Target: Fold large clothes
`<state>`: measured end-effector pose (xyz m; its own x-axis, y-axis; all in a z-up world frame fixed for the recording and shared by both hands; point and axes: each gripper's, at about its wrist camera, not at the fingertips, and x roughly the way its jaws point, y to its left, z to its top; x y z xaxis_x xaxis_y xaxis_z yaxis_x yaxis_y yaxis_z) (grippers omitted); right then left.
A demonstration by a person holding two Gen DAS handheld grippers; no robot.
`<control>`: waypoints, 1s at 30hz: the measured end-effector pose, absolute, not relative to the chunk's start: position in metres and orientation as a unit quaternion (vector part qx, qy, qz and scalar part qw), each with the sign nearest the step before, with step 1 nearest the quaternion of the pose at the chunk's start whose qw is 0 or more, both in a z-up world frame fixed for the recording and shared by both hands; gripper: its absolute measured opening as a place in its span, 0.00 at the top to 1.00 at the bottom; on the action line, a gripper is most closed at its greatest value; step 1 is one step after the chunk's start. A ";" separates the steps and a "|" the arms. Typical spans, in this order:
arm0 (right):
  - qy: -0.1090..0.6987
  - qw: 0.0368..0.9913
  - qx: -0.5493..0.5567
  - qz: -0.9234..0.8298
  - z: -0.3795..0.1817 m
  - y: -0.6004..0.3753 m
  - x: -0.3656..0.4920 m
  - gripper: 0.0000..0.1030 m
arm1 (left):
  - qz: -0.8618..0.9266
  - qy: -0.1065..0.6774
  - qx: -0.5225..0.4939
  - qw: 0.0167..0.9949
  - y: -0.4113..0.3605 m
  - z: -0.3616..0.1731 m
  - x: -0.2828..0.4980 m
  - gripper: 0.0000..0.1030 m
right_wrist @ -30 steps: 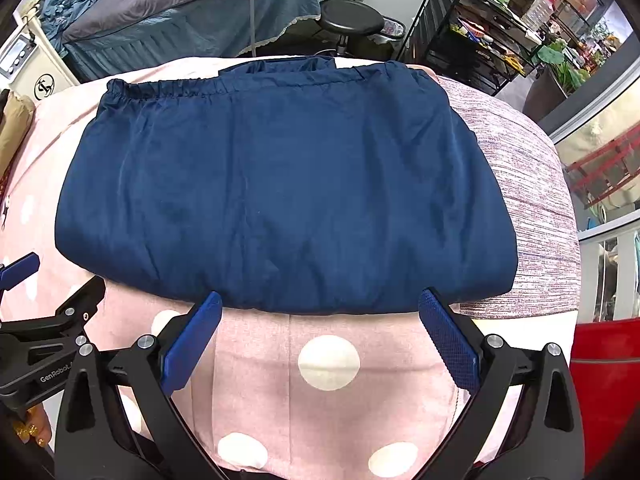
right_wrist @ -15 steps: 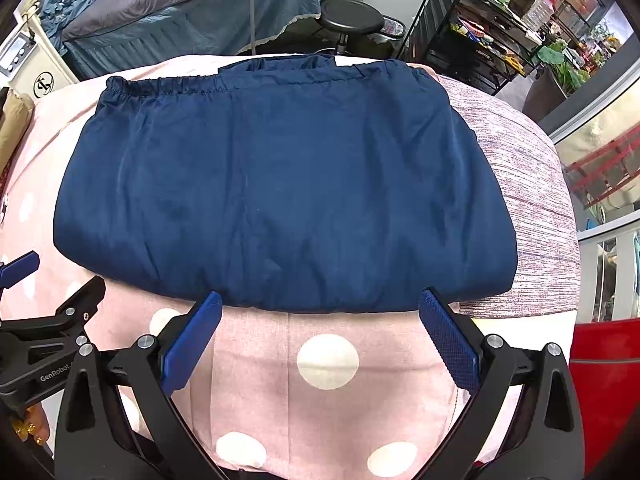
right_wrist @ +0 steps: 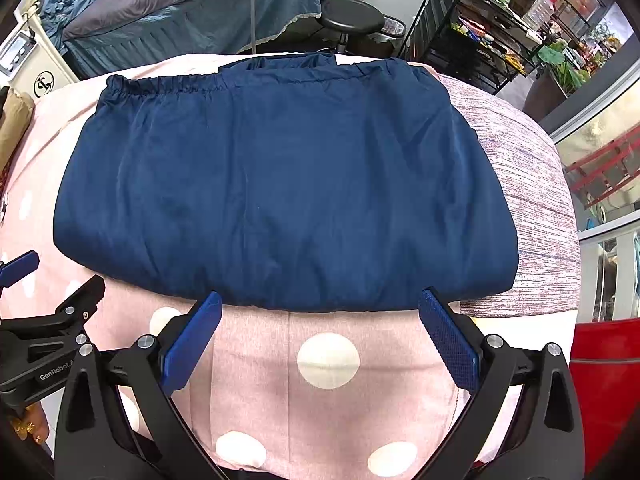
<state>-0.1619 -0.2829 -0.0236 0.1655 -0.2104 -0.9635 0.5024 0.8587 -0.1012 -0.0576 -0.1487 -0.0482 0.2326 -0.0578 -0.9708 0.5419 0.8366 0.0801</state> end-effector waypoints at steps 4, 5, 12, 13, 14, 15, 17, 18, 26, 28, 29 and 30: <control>0.602 0.753 0.121 -0.236 -0.024 -0.283 -0.161 0.06 | -0.197 0.588 0.207 0.757 -0.149 -0.049 -0.057 0.07; 0.602 0.753 0.122 -0.236 -0.024 -0.283 -0.161 0.06 | -0.197 0.588 0.207 0.757 -0.149 -0.049 -0.057 0.07; 0.602 0.754 0.121 -0.235 -0.024 -0.282 -0.161 0.06 | -0.197 0.588 0.208 0.757 -0.149 -0.049 -0.058 0.07; 0.602 0.754 0.121 -0.234 -0.024 -0.283 -0.161 0.06 | -0.198 0.587 0.208 0.757 -0.149 -0.049 -0.058 0.07; 0.602 0.753 0.121 -0.234 -0.024 -0.282 -0.161 0.06 | -0.198 0.587 0.209 0.757 -0.149 -0.048 -0.058 0.07; 0.603 0.753 0.121 -0.234 -0.024 -0.282 -0.161 0.06 | -0.198 0.587 0.209 0.757 -0.150 -0.048 -0.058 0.07; 0.602 0.753 0.121 -0.235 -0.024 -0.282 -0.161 0.06 | -0.198 0.587 0.207 0.757 -0.150 -0.049 -0.058 0.07; 0.602 0.753 0.122 -0.234 -0.024 -0.282 -0.161 0.06 | -0.199 0.586 0.207 0.758 -0.149 -0.048 -0.058 0.07; 0.604 0.752 0.121 -0.233 -0.026 -0.281 -0.160 0.06 | -0.203 0.581 0.209 0.759 -0.150 -0.047 -0.058 0.07; 0.605 0.752 0.121 -0.233 -0.026 -0.281 -0.159 0.06 | -0.202 0.583 0.210 0.759 -0.150 -0.048 -0.057 0.07; 0.605 0.752 0.120 -0.233 -0.026 -0.281 -0.159 0.06 | -0.202 0.584 0.209 0.758 -0.150 -0.048 -0.057 0.07; 0.605 0.752 0.120 -0.233 -0.026 -0.280 -0.158 0.06 | -0.202 0.585 0.208 0.757 -0.150 -0.049 -0.057 0.07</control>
<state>-0.1583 -0.2805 -0.0260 0.1597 -0.2048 -0.9657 0.4961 0.8624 -0.1008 -0.0569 -0.1497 -0.0485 0.2334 -0.0624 -0.9704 0.5501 0.8314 0.0788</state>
